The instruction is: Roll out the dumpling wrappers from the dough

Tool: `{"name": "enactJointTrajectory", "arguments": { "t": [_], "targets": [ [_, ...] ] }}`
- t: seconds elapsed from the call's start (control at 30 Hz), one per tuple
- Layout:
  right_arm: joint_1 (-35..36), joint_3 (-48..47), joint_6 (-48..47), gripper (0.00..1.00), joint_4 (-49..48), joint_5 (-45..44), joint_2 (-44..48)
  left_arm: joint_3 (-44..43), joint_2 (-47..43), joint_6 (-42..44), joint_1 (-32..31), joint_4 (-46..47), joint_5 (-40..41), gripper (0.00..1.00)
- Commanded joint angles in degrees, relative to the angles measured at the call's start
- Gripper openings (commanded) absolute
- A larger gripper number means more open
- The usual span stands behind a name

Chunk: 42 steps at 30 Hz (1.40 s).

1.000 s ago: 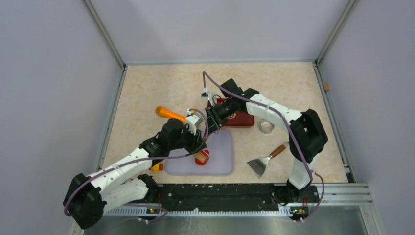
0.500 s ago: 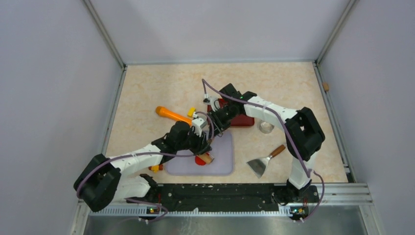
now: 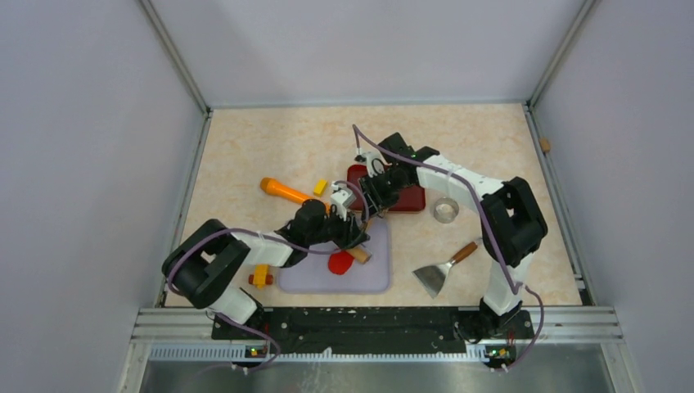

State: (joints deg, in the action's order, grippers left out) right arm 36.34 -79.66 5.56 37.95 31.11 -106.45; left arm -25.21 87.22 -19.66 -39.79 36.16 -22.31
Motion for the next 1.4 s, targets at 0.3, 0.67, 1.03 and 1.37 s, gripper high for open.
{"name": "enactJointTrajectory", "arguments": {
  "t": [0.3,0.67,1.03,1.37],
  "targets": [
    [-0.69,-2.2,-8.11,0.0,4.65,-11.79,4.48,-10.78,9.03,3.68,-0.12,-3.02,8.13,0.0],
    [-1.97,-7.23,-8.24,0.0,8.93,0.25,12.41,-20.24,-4.15,11.61,-0.12,-17.86,1.6,0.0],
    [0.54,-5.6,-3.72,0.0,4.57,9.82,5.6,-10.33,-14.79,5.43,0.03,-27.84,5.88,0.0],
    [3.4,-3.44,-4.58,0.0,1.04,7.6,-2.31,-3.59,-15.68,-2.59,0.58,-30.09,12.26,0.0]
  ]
}}
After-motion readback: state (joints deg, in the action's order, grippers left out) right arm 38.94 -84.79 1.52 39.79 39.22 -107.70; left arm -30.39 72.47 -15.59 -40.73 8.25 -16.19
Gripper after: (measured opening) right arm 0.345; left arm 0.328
